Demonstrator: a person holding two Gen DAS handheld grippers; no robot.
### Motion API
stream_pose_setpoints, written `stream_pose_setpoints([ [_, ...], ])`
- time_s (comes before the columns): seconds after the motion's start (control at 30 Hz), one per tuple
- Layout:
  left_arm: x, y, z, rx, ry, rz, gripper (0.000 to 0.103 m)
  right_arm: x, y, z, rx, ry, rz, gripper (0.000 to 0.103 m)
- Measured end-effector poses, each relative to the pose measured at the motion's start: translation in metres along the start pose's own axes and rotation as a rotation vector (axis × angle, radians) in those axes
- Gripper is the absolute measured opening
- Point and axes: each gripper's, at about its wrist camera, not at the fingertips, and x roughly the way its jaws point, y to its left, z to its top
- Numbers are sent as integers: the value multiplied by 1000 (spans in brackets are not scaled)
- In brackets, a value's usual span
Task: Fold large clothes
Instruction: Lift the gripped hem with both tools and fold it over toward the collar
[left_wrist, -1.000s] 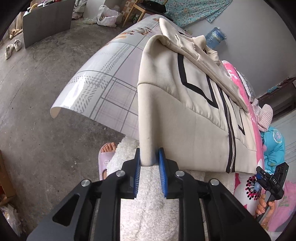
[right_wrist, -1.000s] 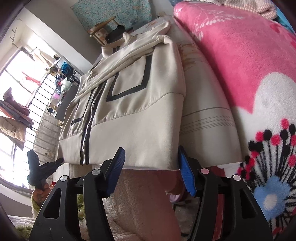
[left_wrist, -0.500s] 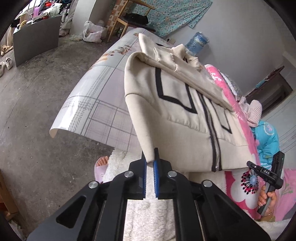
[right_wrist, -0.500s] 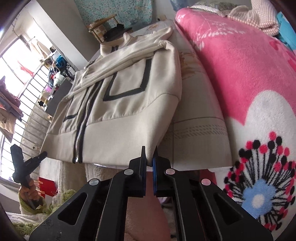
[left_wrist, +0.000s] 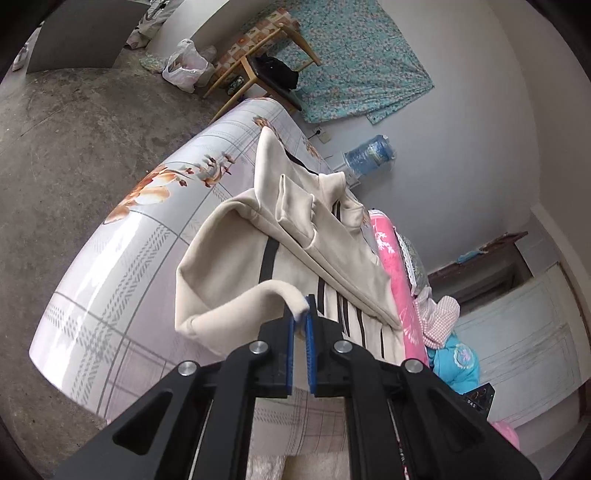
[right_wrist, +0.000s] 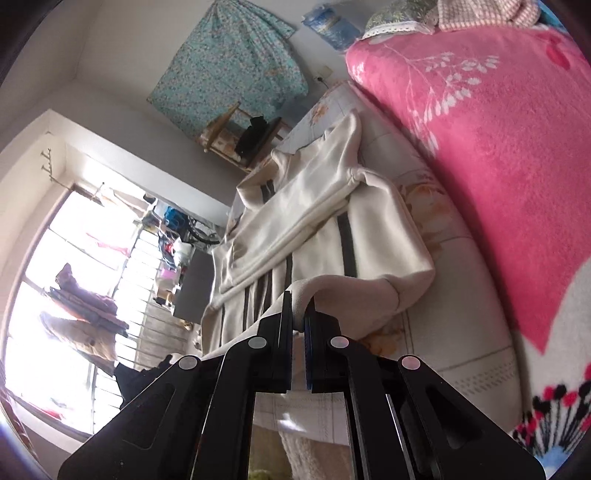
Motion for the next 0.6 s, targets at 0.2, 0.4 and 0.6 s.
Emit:
stream_pose_setpoints([
  [0.2,31,15,22,-61,3,22,5,33,-12,30,52,7,1,3],
  [0.4,54,21,36,-62,18,40,5,66,-30,51,91,33,-24,3],
  [0.6,77,22,50,-43,25,58,5,86,-46,63,124,42,-33,3],
])
